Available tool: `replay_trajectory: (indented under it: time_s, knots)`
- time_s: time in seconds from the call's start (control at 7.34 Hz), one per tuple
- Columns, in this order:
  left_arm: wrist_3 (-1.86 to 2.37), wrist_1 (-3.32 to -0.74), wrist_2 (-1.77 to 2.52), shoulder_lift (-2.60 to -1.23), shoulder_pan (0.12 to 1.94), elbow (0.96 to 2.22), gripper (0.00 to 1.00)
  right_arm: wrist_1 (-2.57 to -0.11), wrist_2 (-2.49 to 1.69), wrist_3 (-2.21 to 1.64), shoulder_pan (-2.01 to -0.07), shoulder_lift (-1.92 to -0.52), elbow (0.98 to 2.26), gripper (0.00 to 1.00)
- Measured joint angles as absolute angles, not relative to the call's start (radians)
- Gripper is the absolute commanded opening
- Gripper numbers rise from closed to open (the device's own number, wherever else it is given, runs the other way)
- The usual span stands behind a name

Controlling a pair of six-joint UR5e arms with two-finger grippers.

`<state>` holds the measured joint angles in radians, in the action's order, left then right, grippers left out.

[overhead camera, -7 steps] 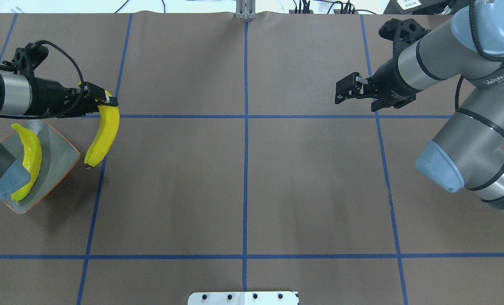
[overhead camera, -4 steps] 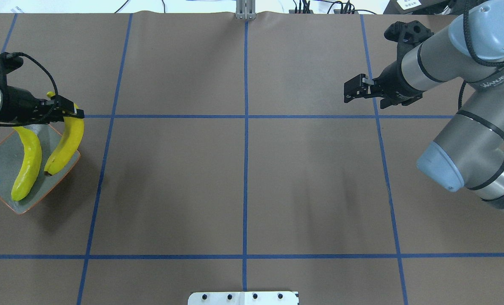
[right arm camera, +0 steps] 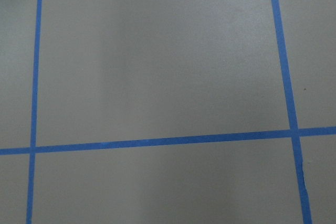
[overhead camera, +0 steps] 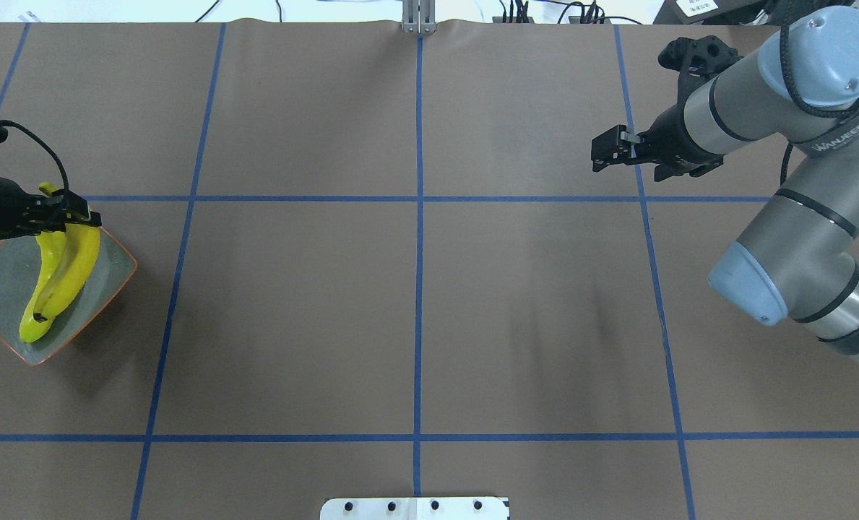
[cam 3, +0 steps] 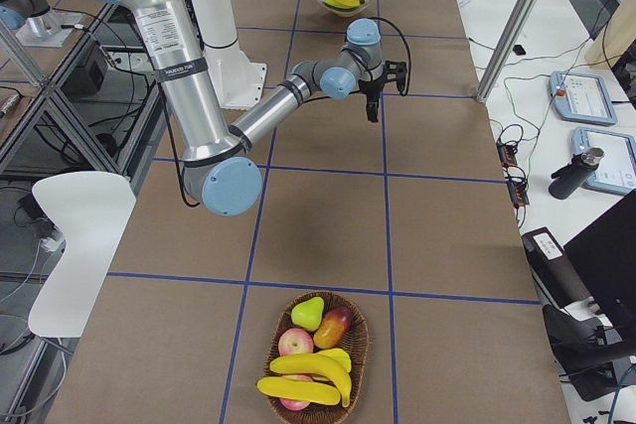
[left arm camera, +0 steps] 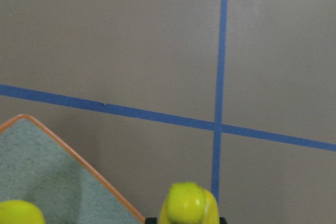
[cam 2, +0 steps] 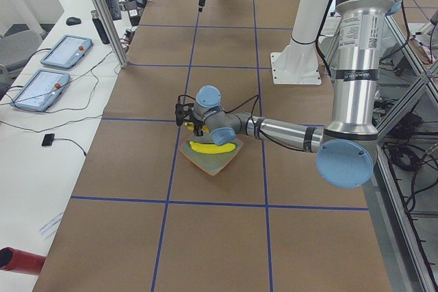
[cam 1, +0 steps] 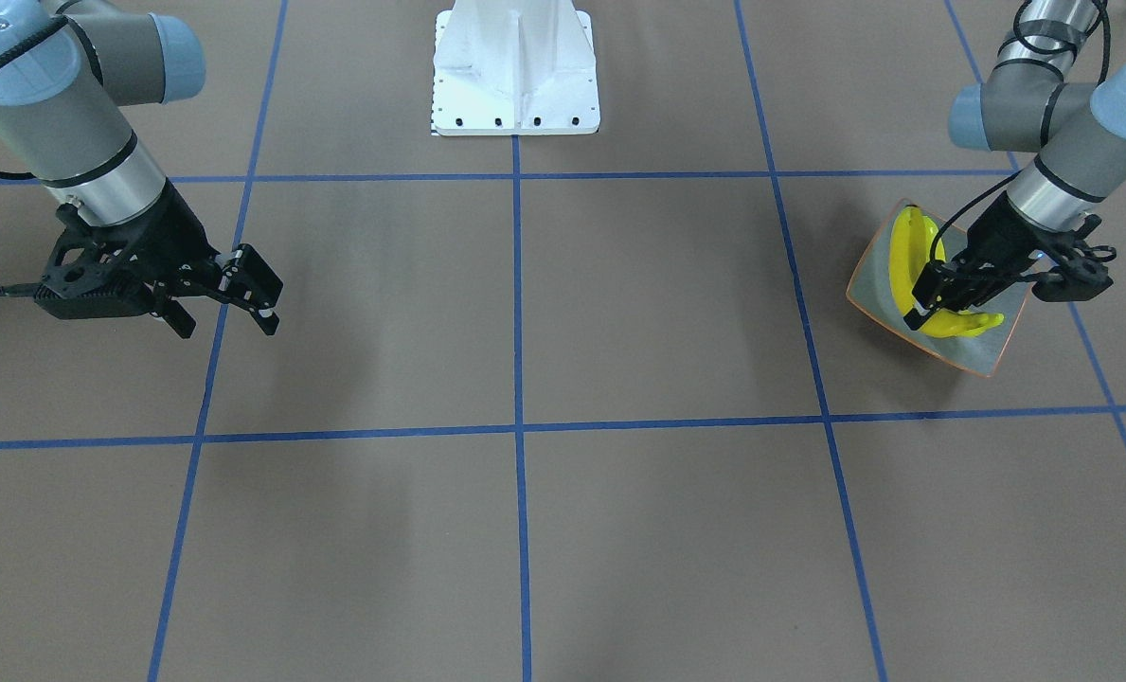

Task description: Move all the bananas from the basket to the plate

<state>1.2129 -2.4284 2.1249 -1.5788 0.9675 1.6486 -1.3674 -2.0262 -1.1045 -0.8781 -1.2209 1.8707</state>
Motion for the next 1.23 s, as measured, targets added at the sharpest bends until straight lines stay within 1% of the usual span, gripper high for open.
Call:
replay_trajectory:
  time_s: [0.68,1.23]
  knots:
    - [1.145,-2.395,2.090,-1.530,0.948,1.652,0.00,-1.366,-2.013,-1.104,-0.876,-1.218,1.851,1.00]
    - [1.135,-2.395,2.089,-1.534,0.945,1.653,0.00,-1.365,-2.011,-1.105,-0.876,-1.218,1.850,1.00]
